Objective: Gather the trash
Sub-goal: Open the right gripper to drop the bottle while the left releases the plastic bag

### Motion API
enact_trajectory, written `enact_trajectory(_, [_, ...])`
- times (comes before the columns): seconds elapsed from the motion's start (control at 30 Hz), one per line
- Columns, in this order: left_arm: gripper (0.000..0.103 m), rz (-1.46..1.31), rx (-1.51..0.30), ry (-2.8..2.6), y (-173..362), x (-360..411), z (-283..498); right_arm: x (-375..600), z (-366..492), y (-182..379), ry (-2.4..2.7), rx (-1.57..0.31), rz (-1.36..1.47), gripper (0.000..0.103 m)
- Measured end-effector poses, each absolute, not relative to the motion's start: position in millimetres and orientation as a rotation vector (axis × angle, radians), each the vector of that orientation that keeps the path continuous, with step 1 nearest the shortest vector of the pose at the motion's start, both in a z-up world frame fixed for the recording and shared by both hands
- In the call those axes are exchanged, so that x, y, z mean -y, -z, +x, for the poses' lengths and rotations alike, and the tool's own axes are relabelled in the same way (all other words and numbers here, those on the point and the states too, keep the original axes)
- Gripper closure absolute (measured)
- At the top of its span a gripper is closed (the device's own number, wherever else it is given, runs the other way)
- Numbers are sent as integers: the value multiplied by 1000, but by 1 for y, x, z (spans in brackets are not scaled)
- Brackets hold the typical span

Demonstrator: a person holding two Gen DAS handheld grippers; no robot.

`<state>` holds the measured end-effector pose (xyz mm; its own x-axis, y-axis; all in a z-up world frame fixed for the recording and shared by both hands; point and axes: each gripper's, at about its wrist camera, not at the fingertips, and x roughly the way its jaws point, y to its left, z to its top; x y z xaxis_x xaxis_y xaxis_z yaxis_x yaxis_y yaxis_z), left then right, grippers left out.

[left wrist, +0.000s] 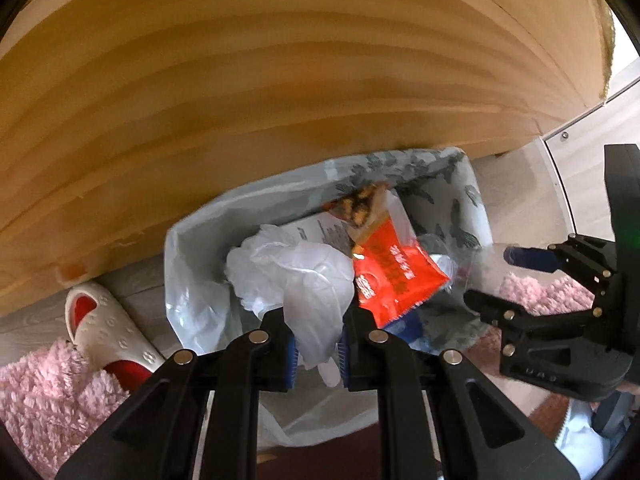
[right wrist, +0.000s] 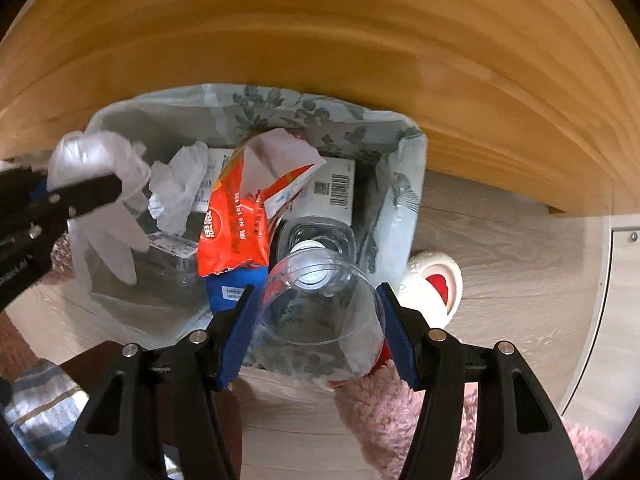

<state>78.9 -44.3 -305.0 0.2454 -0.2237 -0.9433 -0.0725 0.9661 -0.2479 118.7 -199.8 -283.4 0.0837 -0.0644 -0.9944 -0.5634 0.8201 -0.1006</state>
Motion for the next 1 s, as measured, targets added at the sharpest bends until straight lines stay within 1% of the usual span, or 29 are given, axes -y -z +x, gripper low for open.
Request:
enact_trajectory(0.3, [90,-228,-1353,88,318,43,82,194,121,294,-376,-1448,-602,45])
enact_trajectory(0.6, [89,-219,-1345,107,310,48,81,192,121,295,-394,-1456,-605,41])
enact_trajectory(0.67, [89,-230,-1337,115,307,47,82,191,120,294,-403,-1451,-588,35])
enact_trajectory(0.73, [85,-235,-1337,112,305,44,81,192,120,287,-410,-1436,-562,31])
enact_trajectory(0.77, [82,-238,-1338,105,304,43,81,193,120,283,-413,-1427,-548,29])
enact_trajectory(0.83, [71,-249,-1342,94,302,41,79,195,120,275,-416,-1412,-520,27])
enact_trajectory(0.9, [54,-257,-1333,81,298,39,77,199,120,269,-410,-1397,-501,24])
enact_trajectory(0.93, [49,-262,-1325,77,295,38,76,201,120,266,-406,-1391,-491,22])
enact_trajectory(0.97, [38,-267,-1316,74,292,38,75,203,121,265,-402,-1386,-481,18])
enact_trajectory(1.0, [25,-271,-1304,69,289,37,74,204,121,263,-401,-1383,-471,17])
